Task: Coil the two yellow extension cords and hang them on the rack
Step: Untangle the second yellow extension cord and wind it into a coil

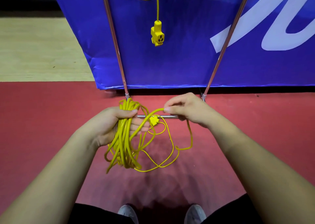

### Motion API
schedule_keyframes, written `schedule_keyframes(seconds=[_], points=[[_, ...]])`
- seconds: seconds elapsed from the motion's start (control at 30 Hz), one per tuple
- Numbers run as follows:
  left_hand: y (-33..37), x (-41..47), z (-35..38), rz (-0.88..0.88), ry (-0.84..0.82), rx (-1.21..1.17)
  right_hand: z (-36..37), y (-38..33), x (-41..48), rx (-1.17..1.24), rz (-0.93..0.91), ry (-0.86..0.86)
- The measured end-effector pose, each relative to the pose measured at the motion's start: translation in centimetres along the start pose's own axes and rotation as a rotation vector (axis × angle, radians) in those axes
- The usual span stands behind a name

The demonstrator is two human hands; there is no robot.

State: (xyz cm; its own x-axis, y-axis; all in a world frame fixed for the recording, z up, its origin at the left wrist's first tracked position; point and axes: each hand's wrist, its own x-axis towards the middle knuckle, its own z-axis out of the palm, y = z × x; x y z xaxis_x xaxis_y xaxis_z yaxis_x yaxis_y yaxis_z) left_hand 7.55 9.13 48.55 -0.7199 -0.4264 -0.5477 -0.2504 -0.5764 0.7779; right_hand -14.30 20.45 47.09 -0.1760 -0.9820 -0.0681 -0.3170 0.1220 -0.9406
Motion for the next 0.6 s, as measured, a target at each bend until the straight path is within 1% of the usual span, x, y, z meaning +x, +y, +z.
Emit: schedule_keyframes(seconds=[0.1,0.17,0.23,0.33,0.37,0.47,0.53,0.6], points=[[-0.4,-0.4,0.4,0.006,-0.036,0.064,2.3,-2.2,0.4,-0.127,-0.094,-0.115],[-0.4,-0.5,0.6,0.024,-0.088,0.076,3.3,-2.9,0.6,-0.137,-0.134,-0.132],[-0.2,-0.6,0.5,0.047,-0.125,0.005,2.9,-2.3,0.7,-0.123,-0.097,-0.130],[0.4,-0.7,0.2,0.097,-0.108,-0.127,1.0,0.6,0.3,-0.208,0.022,-0.215],[0.6,-0.7,0.0,0.106,-0.093,-0.151,0.4,1.8,0.1,-0.170,0.061,-0.212],[0.6,-0.6,-0.2,0.102,-0.065,-0.114,-0.6,3.6,-0.3,0.100,0.129,-0.094],[0.6,-0.5,-0.1,0.063,-0.039,-0.045,-0.7,3.1,-0.2,0.143,0.109,-0.026],[0.5,-0.4,0.0,0.011,-0.035,-0.023,-0.8,2.2,0.1,0.124,0.057,-0.009]])
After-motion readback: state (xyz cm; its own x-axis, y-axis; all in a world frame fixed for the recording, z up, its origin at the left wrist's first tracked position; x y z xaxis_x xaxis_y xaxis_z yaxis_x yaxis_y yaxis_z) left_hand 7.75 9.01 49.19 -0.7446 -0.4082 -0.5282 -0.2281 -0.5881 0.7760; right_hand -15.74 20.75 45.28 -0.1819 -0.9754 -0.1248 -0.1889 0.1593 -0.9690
